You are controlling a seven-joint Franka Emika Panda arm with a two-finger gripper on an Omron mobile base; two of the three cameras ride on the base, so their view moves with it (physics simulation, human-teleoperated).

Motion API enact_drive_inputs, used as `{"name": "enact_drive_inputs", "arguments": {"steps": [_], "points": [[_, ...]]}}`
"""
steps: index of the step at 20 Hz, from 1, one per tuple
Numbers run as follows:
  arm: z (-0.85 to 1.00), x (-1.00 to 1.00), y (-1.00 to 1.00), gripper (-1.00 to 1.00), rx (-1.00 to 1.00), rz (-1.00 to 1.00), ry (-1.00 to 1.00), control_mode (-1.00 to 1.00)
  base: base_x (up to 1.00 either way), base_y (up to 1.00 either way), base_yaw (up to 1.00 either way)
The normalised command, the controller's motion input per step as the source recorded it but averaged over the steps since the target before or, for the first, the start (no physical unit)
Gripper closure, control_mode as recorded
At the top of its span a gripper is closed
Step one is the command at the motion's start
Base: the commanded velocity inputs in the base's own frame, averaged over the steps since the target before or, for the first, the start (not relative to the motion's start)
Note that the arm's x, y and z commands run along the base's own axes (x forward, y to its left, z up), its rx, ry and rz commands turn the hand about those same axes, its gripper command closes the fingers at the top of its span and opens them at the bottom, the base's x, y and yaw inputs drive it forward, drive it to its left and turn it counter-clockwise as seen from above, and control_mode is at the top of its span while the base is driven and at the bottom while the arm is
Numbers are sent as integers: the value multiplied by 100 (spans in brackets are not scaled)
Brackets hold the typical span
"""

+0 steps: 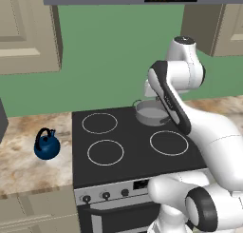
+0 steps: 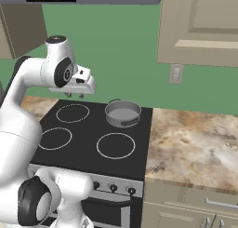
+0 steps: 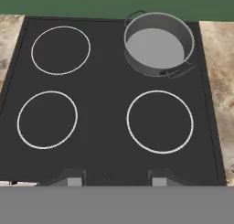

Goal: Pick the kettle from the counter and place it on a stove burner. Then turn the burner on.

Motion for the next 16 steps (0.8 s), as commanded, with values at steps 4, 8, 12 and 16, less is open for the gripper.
{"name": "enact_drive_inputs", "arguments": {"steps": [4,8,12,16], "points": [[-6,0,5,-100,11,0,0,-100,0,0,0],[-9,-8,46,-100,19,0,0,-100,0,0,0],[-11,-4,88,-100,14,0,-3,-100,0,0,0],[-14,0,100,-100,12,0,0,-100,0,0,0]]}}
